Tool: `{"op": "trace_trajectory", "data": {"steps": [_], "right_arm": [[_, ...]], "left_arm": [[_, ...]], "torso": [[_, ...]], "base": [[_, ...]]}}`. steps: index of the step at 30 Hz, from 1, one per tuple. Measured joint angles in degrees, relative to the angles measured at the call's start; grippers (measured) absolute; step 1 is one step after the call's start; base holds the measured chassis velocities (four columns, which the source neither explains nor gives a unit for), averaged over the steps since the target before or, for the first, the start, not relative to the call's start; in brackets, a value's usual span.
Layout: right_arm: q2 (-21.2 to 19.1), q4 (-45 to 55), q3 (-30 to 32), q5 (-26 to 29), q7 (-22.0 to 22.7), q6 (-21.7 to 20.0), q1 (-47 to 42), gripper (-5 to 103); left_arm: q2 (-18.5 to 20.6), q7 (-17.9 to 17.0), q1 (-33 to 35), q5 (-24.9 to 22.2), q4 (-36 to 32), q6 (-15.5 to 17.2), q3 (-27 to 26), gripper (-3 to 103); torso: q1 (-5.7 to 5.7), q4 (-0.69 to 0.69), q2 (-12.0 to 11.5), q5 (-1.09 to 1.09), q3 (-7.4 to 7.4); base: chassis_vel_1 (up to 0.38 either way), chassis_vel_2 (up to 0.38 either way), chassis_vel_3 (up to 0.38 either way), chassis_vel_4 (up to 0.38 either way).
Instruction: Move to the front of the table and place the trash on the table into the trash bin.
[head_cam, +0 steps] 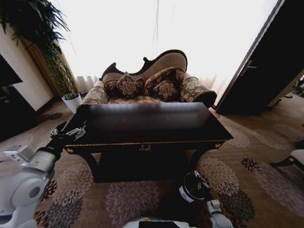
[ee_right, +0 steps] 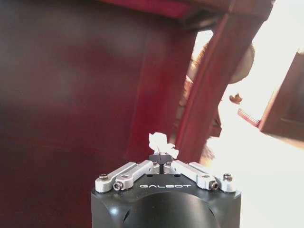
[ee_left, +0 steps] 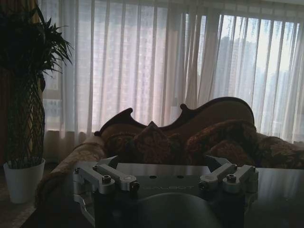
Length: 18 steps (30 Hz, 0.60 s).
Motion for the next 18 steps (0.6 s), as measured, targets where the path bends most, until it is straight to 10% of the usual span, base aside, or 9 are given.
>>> {"op": "trace_trajectory", "data": {"steps": [6, 18], "right_arm": [[0.30, -1.46, 0.04, -1.05, 0.46, -0.72, -0.04, 3], [0.63, -1.12, -0.17, -1.07, 1.75, -1.44, 0.04, 46]], "left_arm": [[-0.04, 0.02, 0.28, 0.04, -0.10, 0.00, -0.29, 100], [-0.11, 0.05, 0.34, 0.18, -0.11, -0.03, -0.30, 100]], "torso": [[0.00, -0.01, 0.00, 0.00, 0.00], [0.00, 0.00, 0.00, 0.01, 0.00]], "base": [[0.000, 0.000, 0.000, 0.000], [0.000, 0.000, 0.000, 0.000]]}}
